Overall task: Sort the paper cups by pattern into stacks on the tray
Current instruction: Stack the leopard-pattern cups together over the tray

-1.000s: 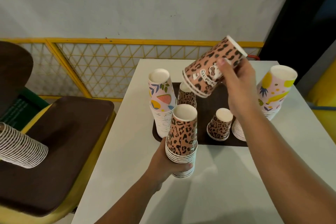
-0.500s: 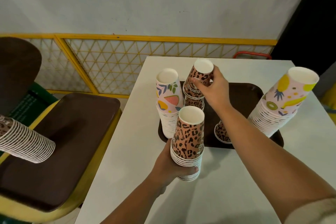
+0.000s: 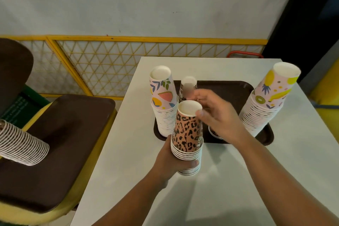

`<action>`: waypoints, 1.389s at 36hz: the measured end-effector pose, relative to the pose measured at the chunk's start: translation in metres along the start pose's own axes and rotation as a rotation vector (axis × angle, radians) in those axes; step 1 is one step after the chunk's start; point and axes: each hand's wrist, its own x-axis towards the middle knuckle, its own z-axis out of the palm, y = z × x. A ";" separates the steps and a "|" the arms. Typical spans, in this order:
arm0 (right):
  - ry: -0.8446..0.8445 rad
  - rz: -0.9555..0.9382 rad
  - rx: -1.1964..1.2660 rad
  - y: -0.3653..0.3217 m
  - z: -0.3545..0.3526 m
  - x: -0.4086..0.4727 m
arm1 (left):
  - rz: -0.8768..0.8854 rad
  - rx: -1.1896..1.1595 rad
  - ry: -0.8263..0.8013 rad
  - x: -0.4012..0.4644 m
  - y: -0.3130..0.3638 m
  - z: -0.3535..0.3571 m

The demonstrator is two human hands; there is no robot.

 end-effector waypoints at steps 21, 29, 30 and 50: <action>0.123 0.029 -0.133 -0.011 0.006 -0.014 | 0.035 0.006 -0.005 -0.005 0.005 0.006; 0.311 0.084 0.124 -0.023 -0.004 0.005 | 0.010 0.005 0.034 -0.009 -0.001 -0.002; 0.354 0.096 0.188 -0.024 -0.007 0.010 | 0.010 0.006 0.039 -0.009 -0.002 -0.003; 0.564 0.045 -0.253 0.039 0.007 0.108 | -0.016 -0.001 0.023 -0.012 -0.002 -0.017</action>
